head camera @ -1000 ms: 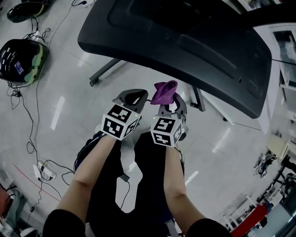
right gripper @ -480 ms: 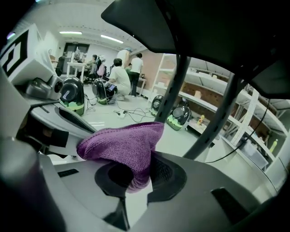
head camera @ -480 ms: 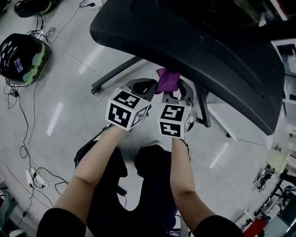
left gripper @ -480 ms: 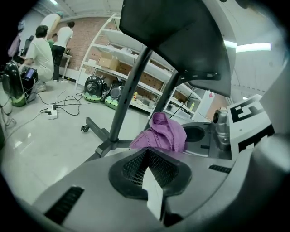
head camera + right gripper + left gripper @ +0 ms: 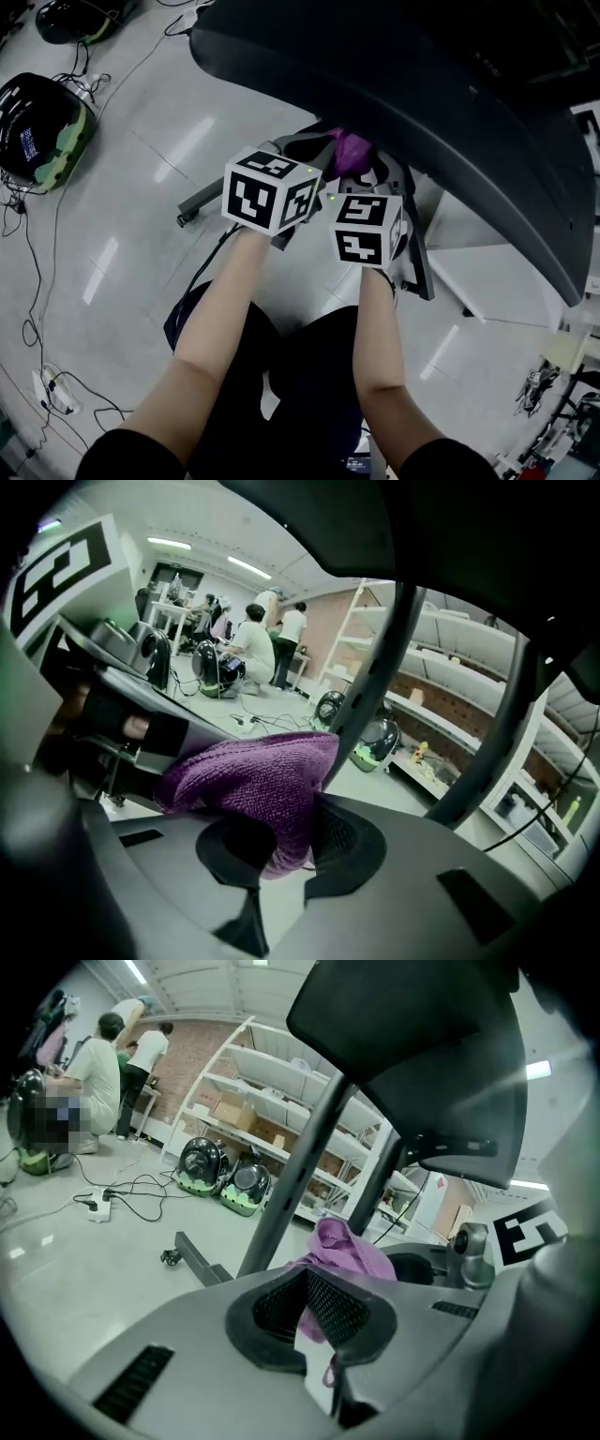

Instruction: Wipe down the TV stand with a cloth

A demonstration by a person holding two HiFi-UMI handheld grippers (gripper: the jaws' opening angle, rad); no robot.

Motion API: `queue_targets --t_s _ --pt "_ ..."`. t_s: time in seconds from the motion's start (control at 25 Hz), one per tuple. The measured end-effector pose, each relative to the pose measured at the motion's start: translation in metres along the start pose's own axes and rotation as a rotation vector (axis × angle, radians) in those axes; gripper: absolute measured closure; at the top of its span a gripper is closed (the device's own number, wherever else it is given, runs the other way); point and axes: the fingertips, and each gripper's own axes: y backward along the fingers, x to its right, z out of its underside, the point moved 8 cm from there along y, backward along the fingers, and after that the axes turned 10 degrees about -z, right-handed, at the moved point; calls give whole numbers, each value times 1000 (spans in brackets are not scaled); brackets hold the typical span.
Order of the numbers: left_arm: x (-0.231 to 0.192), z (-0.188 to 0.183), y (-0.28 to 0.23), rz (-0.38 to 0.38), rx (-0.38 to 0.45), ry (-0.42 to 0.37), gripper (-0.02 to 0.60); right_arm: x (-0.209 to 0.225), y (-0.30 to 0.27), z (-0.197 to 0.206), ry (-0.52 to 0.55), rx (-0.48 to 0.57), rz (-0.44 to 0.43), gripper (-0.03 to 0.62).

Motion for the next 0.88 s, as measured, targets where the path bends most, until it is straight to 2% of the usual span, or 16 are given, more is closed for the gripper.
queue_targets --t_s 0.28,0.56,0.64,0.8,0.88 --pt "-16 2 -7 -39 35 -6 575 -3 -17 -9 67 -32 51 519" --pt "-37 -1 12 -64 45 -44 575 -6 -12 -34 132 -45 199 519" --pt "-41 -3 16 -46 38 -47 575 -1 -9 -43 192 -43 232 519" --pt "-48 -7 22 -13 46 -36 575 11 4 -63 407 14 333 519" --pt "-48 -8 20 16 45 -32 575 22 14 -69 446 65 376 519"
